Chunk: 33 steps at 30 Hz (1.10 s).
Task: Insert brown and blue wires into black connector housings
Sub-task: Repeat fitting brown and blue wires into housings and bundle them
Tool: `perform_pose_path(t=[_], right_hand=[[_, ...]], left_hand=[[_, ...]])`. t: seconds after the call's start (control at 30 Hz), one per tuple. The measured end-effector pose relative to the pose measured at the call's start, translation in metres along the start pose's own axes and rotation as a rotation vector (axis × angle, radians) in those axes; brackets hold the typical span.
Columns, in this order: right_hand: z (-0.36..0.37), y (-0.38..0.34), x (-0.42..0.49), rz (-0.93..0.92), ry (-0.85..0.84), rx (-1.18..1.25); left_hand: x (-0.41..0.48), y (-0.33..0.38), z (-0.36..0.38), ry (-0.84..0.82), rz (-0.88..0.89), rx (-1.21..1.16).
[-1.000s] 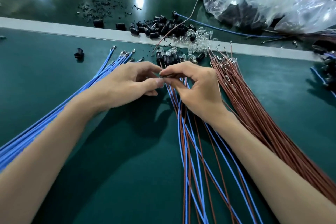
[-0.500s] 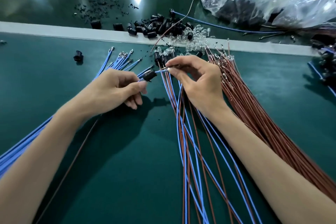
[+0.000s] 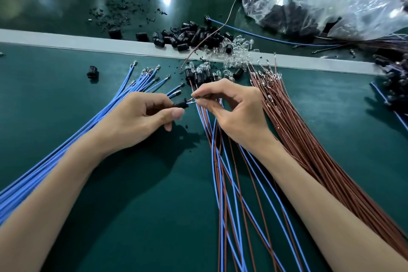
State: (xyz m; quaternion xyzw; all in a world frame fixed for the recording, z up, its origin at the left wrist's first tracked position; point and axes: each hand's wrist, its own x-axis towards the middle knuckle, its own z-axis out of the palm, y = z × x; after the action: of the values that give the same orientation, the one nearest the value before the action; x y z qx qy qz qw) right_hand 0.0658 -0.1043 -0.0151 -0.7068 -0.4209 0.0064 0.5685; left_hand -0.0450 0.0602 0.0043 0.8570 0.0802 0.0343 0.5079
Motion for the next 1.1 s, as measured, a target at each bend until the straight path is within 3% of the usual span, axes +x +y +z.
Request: perform_pose_path(t=[0.13, 0.47, 0.67, 0.87, 1.1], right_hand=[[0.001, 0.001, -0.001, -0.010, -0.026, 0.015], [0.000, 0.003, 0.000, 0.005, -0.037, 0.072], [-0.003, 0.000, 0.000, 0.068, -0.078, 0.230], [-0.001, -0.004, 0.002, -0.194, -0.270, -0.085], [-0.010, -0.010, 0.005, -0.089, -0.293, -0.103]], left_hand=[[0.002, 0.002, 0.007, 0.108, 0.026, -0.021], [0.004, 0.002, 0.004, 0.005, -0.056, -0.133], [0.004, 0.002, 0.006, -0.030, -0.073, -0.253], [0.003, 0.007, 0.008, -0.208, -0.095, -0.314], [0.005, 0.011, 0.009, -0.213, -0.178, -0.316]])
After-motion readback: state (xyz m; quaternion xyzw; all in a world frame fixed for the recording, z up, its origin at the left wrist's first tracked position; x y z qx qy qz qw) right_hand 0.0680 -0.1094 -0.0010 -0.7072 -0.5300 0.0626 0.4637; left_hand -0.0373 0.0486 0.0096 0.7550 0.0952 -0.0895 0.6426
